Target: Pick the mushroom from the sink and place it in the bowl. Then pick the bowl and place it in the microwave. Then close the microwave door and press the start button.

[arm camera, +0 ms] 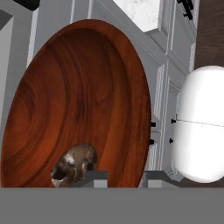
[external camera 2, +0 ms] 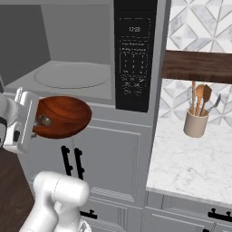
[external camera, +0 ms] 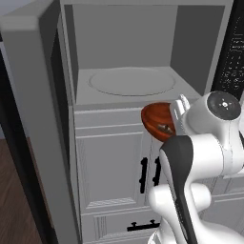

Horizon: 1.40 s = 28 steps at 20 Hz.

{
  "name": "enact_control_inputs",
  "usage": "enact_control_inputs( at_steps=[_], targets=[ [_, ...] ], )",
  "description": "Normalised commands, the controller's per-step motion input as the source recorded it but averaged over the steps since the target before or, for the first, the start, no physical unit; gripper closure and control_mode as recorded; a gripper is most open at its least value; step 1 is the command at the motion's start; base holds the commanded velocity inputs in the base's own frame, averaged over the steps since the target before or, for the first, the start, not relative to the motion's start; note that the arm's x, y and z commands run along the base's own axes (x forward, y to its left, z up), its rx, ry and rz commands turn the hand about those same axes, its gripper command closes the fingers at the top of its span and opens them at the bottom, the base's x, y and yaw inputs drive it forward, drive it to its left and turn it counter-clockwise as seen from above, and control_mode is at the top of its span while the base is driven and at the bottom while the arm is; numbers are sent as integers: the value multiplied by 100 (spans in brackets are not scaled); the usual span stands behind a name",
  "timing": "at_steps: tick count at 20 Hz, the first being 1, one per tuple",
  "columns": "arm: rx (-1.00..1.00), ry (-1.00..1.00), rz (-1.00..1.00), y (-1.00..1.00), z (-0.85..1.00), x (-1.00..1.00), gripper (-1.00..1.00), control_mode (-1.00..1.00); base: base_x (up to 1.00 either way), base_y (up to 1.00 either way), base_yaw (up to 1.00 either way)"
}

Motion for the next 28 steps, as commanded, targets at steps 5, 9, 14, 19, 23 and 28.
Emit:
enact_control_inputs(
  at_steps=[5, 9, 14, 19, 23, 28],
  targets=[
    [0, 0, 0, 0, 0, 0, 100, 100, 1, 0, 0],
    [0, -7, 0, 0, 0, -34, 100, -100, 0, 0, 0],
    [-10, -23, 0, 0, 78, -65, 100, -100, 0, 0, 0],
    [-1, 13, 6, -2, 77, 39, 100, -100, 0, 0, 0],
    [0, 31, 6, -2, 34, 77, 100, -100, 0, 0, 0],
    [-4, 1, 26, -21, 3, 27, 100, -100, 0, 0, 0]
  ],
)
